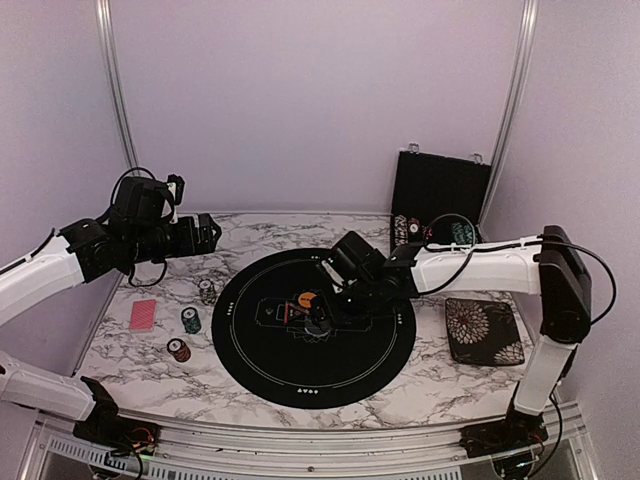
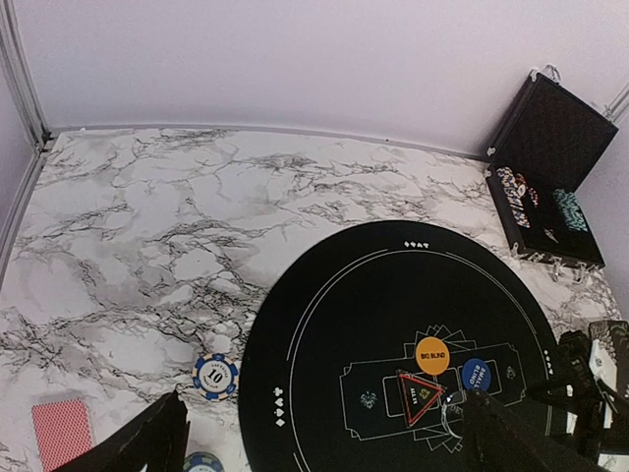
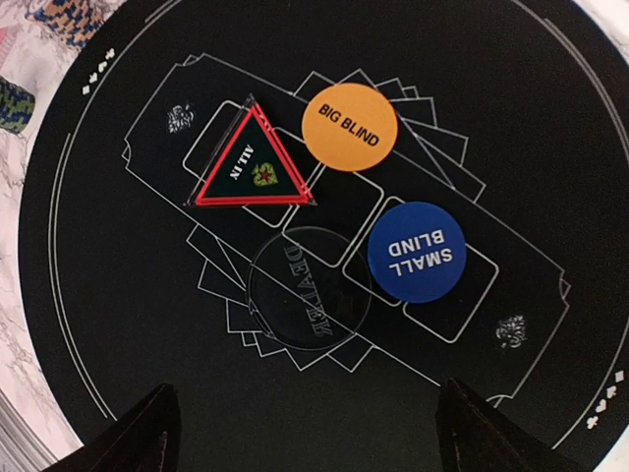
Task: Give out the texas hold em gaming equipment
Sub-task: Move the dealer button to the dealer area.
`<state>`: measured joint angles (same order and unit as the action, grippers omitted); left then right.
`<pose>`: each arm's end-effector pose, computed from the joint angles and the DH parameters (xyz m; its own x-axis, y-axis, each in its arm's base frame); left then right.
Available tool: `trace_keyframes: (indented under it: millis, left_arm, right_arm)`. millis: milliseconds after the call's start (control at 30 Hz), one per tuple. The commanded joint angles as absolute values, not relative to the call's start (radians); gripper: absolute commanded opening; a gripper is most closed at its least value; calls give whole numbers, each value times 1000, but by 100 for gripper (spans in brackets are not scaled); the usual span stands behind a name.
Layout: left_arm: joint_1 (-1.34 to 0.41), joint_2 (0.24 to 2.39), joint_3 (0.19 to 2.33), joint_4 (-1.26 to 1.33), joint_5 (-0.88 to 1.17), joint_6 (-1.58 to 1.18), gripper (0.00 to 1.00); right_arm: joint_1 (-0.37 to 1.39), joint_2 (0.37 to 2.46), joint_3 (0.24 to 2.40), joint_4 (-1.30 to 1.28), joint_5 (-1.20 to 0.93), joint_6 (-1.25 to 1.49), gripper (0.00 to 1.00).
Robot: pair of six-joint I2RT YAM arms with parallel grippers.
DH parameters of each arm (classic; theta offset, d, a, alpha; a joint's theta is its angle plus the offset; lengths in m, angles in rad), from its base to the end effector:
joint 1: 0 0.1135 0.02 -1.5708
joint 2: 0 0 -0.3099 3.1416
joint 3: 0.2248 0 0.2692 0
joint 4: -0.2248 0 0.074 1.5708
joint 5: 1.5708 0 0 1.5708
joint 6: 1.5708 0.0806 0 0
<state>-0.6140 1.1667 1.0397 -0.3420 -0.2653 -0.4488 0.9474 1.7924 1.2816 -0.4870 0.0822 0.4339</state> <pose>0.2586 -0.1564 0.3561 -0.4911 -0.1661 -0.8551 0.1684 0.9450 -0.2803 0.2564 0.3453 0.2102 -0.7744 -0.3592 -0.5209 -0.5044 0.8475 0.1653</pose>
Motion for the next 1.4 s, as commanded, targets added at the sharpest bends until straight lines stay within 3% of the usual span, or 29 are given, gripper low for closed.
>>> trace_keyframes:
  millis: [0, 300, 1100, 1367]
  left_arm:
    - [-603, 1152, 1040, -366, -247, -450, 99]
    - [-593, 1151, 1045, -364, -235, -451, 99]
    - [-580, 1157, 1048, -344, -198, -460, 99]
    - [-577, 1161, 1054, -341, -193, -459, 99]
  right_arm:
    - [960, 1880, 1363, -528, 49, 467, 87]
    - [984, 2011, 1453, -576, 72, 480, 78]
    - [996, 2195, 1635, -661, 215, 459, 77]
    - [996, 2214, 1637, -677, 252, 438, 68]
